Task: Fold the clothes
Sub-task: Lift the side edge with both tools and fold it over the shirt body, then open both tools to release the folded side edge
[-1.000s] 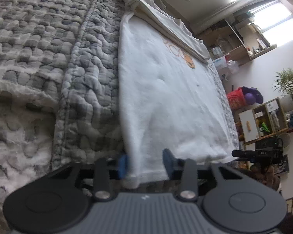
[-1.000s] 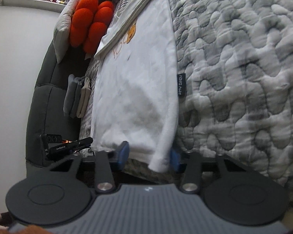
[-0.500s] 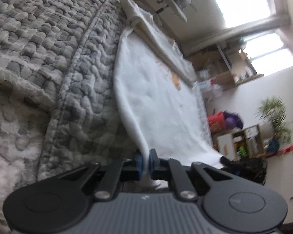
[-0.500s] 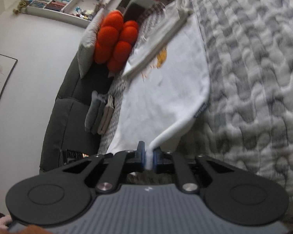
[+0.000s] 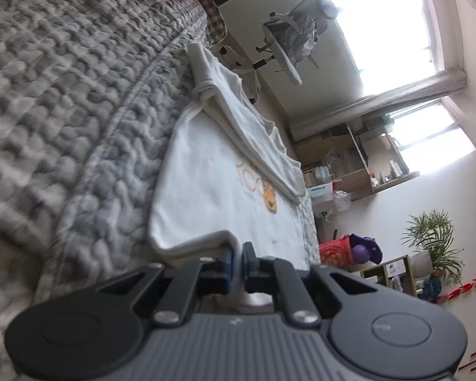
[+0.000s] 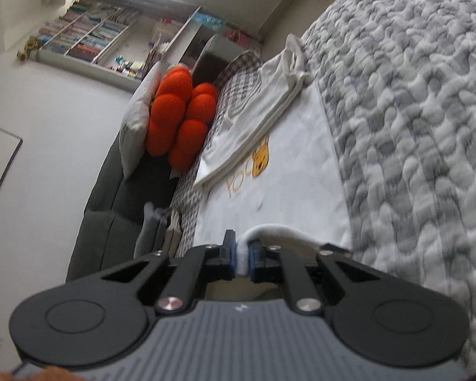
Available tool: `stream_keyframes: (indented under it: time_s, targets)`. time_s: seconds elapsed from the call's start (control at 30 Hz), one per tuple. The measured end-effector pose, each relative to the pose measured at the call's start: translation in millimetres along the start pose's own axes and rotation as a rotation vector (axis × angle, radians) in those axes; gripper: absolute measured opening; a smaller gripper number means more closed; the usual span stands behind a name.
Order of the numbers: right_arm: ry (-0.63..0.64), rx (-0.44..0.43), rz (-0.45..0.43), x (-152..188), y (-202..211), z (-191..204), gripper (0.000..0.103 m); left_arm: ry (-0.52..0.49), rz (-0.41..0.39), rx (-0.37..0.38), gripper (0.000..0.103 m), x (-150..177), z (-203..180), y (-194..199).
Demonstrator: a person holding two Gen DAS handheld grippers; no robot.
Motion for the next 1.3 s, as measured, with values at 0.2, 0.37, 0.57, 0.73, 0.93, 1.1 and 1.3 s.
stream_keyframes:
  time_s: [0.2, 0.37, 0.57, 0.73, 0.93, 1.1, 1.3]
  targets:
    - [-0.03, 0.023, -0.045, -19.0, -10.2, -4.2, 0.011, 0.034, -0.037, 0.004, 0.007, -18.7, 3.0, -12.8]
    - [-0.074, 0.041, -0.079, -34.8, -17.5, -11.9, 0.011, 0.1, -0.063, 0.001, 0.007, -34.0, 16.0, -25.6]
    - [-0.152, 0.045, -0.112, -54.2, -26.3, -25.2, 0.011, 0.167, -0.08, -0.046, 0.007, -49.9, 36.2, -42.7]
    - [-0.223, 0.045, -0.136, -65.9, -30.7, -41.6, 0.011, 0.234, -0.083, -0.07, 0.007, -54.4, 55.6, -52.3]
    - [-0.309, 0.012, -0.16, -70.7, -24.2, -61.9, 0.011, 0.288, -0.09, -0.052, 0.007, -56.3, 63.1, -56.5]
    - [-0.294, -0.043, -0.193, -71.8, -9.6, -54.6, 0.017, 0.294, -0.109, -0.047, 0.014, -60.3, 59.0, -54.1]
    - [-0.259, -0.103, -0.243, -74.2, 6.1, -41.8, 0.05, 0.242, -0.215, -0.069, 0.04, -72.7, 49.5, -36.6]
Point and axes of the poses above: each gripper's, at about its wrist camera, not at the fingertips, and y roughly against the way its jaws point, z to its left, x to its underside, the point moved 9 cm from there along -y, roughly the way its jaws point, and after that the axes turned 13 degrees about -y, right-handed, at the moved point
